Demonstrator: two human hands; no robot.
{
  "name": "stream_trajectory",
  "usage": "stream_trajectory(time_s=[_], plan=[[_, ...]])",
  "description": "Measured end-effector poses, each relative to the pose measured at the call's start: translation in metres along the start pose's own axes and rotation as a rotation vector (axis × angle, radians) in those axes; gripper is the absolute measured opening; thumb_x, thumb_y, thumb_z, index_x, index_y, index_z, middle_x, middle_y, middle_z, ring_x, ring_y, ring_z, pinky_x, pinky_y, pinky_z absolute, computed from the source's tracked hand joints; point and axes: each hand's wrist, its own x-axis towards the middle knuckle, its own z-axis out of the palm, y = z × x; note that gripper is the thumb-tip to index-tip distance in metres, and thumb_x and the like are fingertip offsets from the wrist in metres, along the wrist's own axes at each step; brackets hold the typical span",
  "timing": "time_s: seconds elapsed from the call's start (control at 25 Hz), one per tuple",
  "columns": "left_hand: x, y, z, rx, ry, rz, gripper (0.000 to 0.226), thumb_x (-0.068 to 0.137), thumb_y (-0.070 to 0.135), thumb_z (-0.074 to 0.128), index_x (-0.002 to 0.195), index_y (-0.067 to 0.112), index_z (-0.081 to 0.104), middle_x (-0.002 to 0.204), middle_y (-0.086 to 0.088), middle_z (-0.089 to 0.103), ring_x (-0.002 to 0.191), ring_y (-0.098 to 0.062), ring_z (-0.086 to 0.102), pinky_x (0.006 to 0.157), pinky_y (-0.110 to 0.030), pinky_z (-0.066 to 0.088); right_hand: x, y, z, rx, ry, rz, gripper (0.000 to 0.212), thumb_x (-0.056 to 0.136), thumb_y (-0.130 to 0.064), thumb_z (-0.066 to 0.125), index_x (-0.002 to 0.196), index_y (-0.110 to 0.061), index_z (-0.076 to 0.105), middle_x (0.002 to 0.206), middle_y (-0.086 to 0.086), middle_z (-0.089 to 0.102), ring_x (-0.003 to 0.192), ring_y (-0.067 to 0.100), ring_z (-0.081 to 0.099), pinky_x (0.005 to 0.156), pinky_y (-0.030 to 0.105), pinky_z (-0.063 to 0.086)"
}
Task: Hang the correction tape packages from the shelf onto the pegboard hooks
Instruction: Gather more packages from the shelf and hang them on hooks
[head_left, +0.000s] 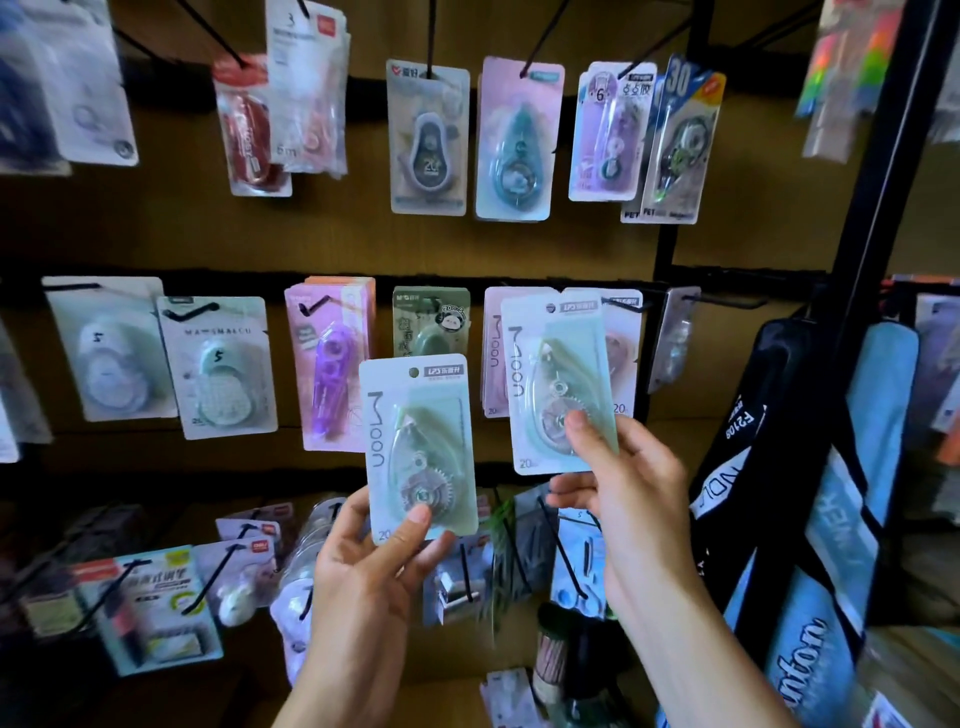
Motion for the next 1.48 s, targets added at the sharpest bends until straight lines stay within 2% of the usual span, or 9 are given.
stream_trajectory(time_s=[0.08,0.24,0.44,0.6,0.76,0.96,1.12,1.24,1.48], plan=[[0.001,0.005,-0.003,0.013,0.017,0.01,0.081,0.041,0.031,0.096,0.112,0.007,0.064,0.108,-0.01,0.074,0.096,-0.026,0.073,0.08,-0.037,0.061,-0.002,0.001,0.002,0.016,0.059,-0.009,0.012,0.087,-0.018,0.071,0.093,-0.008,0.07,0.07,0.001,0.071,0.039,0.013,0.052,0.044,0.028,0.053],[-0.001,0.011,-0.002,0.028,-0.008,-0.003,0.048,0.07,0.01,0.07,0.116,0.006,0.061,0.109,-0.01,0.074,0.1,-0.028,0.072,0.073,-0.029,0.062,0.0,0.004,0.011,-0.04,0.05,0.063,0.011,0.088,-0.02,0.071,0.092,-0.01,0.07,0.071,-0.004,0.072,0.041,0.013,0.053,0.043,0.028,0.053],[-0.005,0.02,0.004,0.091,-0.045,0.034,0.039,0.073,0.009,0.066,0.112,0.008,0.061,0.101,-0.005,0.076,0.091,-0.022,0.074,0.073,-0.031,0.062,0.044,0.009,0.033,-0.174,0.036,0.205,0.013,0.088,-0.028,0.071,0.096,-0.018,0.069,0.082,0.0,0.069,0.056,0.016,0.055,0.047,0.027,0.052],[-0.008,0.023,0.005,0.124,-0.056,0.055,0.038,0.072,0.01,0.067,0.11,0.009,0.062,0.098,-0.005,0.077,0.084,-0.023,0.075,0.066,-0.029,0.06,0.066,0.012,0.036,-0.26,-0.041,0.329,0.032,0.086,-0.038,0.072,0.107,-0.015,0.062,0.088,0.006,0.073,0.045,0.014,0.05,0.039,0.022,0.047],[-0.01,0.021,0.006,0.141,-0.08,0.038,0.038,0.072,0.013,0.069,0.11,0.011,0.068,0.101,-0.008,0.077,0.077,-0.016,0.072,0.059,-0.024,0.057,0.027,0.017,0.013,-0.328,0.11,0.238,0.035,0.087,-0.042,0.067,0.11,-0.019,0.055,0.093,0.001,0.06,0.064,0.015,0.053,0.044,0.025,0.04],[-0.013,0.006,0.023,0.235,-0.146,0.057,0.025,0.075,0.017,0.071,0.099,0.019,0.076,0.097,-0.005,0.078,0.079,-0.012,0.07,0.066,-0.027,0.052,-0.04,0.004,0.007,-0.107,-0.437,0.034,0.034,0.081,-0.037,0.069,0.11,-0.019,0.065,0.105,0.0,0.075,0.089,0.013,0.07,0.068,0.025,0.05],[-0.016,0.001,0.04,0.327,-0.279,0.024,0.028,0.082,0.012,0.069,0.11,0.014,0.073,0.101,-0.008,0.077,0.086,-0.016,0.072,0.071,-0.024,0.056,-0.032,-0.005,0.004,-0.042,-0.375,0.062,0.03,0.083,-0.015,0.072,0.112,-0.011,0.067,0.105,0.007,0.076,0.098,0.023,0.073,0.082,0.033,0.06],[-0.019,0.001,0.046,0.382,-0.249,0.052,0.022,0.087,0.008,0.067,0.108,0.012,0.071,0.095,-0.003,0.078,0.08,-0.006,0.07,0.064,-0.013,0.05,-0.021,-0.007,0.002,0.002,-0.259,0.044,0.03,0.082,-0.018,0.071,0.111,-0.01,0.068,0.101,0.007,0.077,0.09,0.023,0.074,0.073,0.033,0.061],[-0.012,0.001,0.033,0.365,-0.048,0.036,0.021,0.088,0.004,0.066,0.098,0.021,0.071,0.088,0.0,0.072,0.086,-0.016,0.066,0.068,-0.028,0.049,0.011,-0.02,0.013,-0.066,-0.196,0.088,0.026,0.088,-0.023,0.07,0.113,-0.018,0.067,0.107,0.003,0.075,0.082,0.016,0.073,0.045,0.031,0.051]])
